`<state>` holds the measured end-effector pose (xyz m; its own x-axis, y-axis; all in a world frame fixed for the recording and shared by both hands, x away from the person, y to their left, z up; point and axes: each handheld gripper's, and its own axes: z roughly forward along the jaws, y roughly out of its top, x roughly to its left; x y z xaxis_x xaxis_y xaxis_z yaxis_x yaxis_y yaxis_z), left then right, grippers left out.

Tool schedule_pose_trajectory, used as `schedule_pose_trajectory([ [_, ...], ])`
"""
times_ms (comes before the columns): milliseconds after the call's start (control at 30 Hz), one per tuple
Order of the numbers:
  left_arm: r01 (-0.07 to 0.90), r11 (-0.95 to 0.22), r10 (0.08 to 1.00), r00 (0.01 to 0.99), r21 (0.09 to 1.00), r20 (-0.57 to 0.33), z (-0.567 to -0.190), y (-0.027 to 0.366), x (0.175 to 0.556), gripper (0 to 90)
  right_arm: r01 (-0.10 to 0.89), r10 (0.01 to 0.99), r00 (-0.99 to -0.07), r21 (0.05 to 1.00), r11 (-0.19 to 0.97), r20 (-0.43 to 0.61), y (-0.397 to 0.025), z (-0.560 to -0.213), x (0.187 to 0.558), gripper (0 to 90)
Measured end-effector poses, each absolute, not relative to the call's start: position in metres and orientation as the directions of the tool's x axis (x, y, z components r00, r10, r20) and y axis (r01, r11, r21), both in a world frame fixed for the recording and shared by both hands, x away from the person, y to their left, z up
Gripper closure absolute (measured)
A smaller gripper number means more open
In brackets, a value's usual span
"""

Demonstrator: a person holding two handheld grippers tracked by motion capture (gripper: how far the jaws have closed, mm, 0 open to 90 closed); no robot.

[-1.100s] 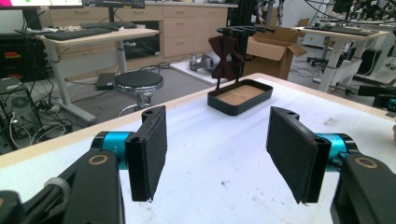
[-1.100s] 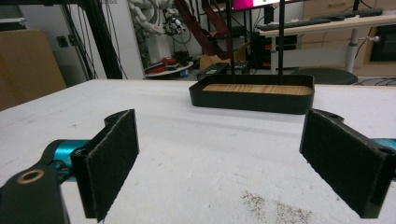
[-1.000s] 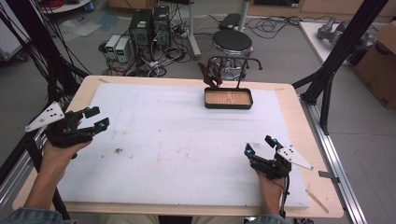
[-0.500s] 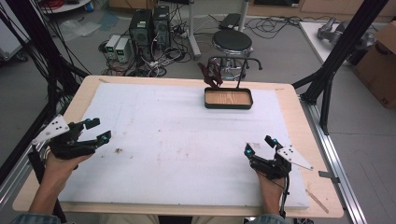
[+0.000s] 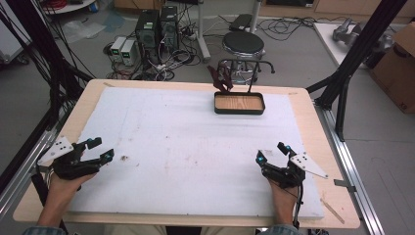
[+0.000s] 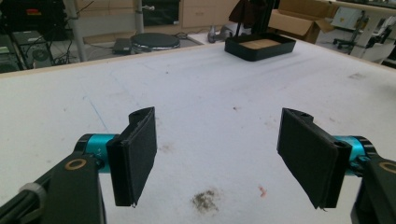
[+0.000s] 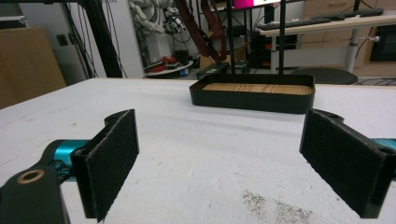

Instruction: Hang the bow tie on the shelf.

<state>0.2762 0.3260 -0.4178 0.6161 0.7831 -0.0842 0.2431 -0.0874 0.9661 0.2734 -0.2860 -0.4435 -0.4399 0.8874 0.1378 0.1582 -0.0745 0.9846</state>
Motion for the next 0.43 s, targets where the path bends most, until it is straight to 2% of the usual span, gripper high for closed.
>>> schedule_pose_trajectory([
  [433,0.257,-0.099,0.791,0.607,0.961,-0.081,-0.431,0.322,0.274,27.7,0.157,0.887,-0.440,0.985,-0.075,0.137,-0.286,-0.443,0.274,10.9],
])
